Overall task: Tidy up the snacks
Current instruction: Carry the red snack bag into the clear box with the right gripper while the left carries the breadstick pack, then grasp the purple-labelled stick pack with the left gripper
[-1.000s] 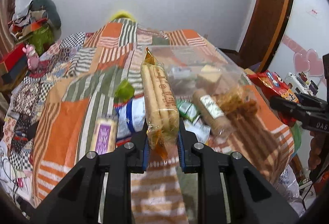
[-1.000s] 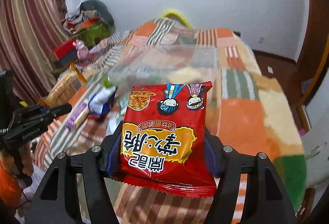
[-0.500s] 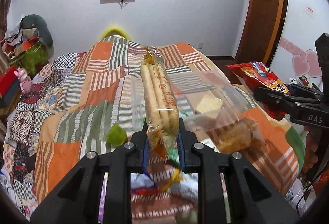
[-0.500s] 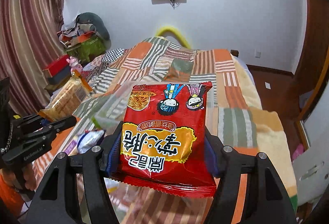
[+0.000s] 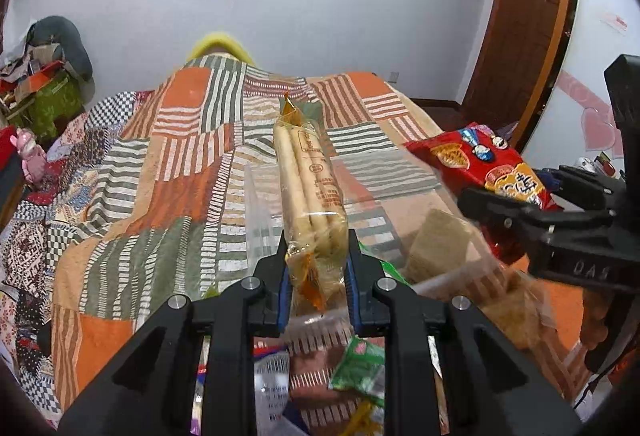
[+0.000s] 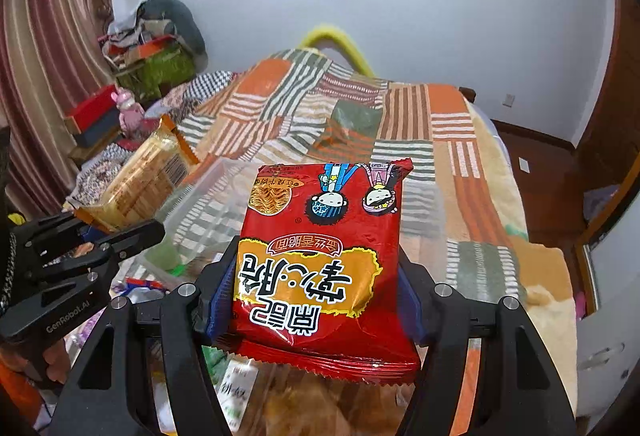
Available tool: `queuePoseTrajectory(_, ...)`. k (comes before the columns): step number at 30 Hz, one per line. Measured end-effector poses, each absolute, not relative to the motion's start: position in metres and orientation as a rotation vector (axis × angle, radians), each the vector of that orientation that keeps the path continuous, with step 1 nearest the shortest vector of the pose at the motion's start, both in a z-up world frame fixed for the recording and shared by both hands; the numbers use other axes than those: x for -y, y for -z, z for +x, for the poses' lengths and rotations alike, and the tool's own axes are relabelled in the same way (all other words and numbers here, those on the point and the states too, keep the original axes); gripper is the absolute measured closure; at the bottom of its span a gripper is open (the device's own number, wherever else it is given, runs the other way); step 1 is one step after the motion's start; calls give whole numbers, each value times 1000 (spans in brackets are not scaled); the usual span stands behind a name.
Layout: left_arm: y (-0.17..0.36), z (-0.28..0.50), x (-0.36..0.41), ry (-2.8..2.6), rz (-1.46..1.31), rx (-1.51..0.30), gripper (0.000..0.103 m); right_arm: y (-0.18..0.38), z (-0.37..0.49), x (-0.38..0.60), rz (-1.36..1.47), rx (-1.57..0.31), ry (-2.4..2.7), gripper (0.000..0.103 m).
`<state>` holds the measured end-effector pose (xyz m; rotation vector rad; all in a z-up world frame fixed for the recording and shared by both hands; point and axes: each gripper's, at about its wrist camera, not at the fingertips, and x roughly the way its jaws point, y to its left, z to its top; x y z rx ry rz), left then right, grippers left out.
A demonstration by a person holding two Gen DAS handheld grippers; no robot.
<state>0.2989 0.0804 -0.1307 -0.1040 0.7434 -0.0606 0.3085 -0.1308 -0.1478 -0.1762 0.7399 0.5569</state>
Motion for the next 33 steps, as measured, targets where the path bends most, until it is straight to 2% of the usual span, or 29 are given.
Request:
queuePoseTrajectory(12,155,331,-80,23,-74,-813,80,169,331,108,-244,-846,-594,39)
queuePoseTrajectory(16,152,327,-80,28,-80,-813,78,171,334,109,-239,-864,-585,36)
queuePoseTrajectory(19,145,321,-79,28,-72,-798,64,165,331,115,-238,-842,-579,30)
queuePoseTrajectory(21,138,315,-78,19,-63,-776,45,159,328,117,-243,-815,-566,25)
queuePoseTrajectory(25,120,298,-79,28,-68,-736,41,144,318,126,-245,-762,-554,24)
queuePoseTrajectory(31,97,266,-87,6,-46,-692,28,125,297,147,-224,-700,-547,22)
queuePoseTrajectory(33,93,255,-92,-9,-34,-684,19,121,289,157,-216,-683,-541,21)
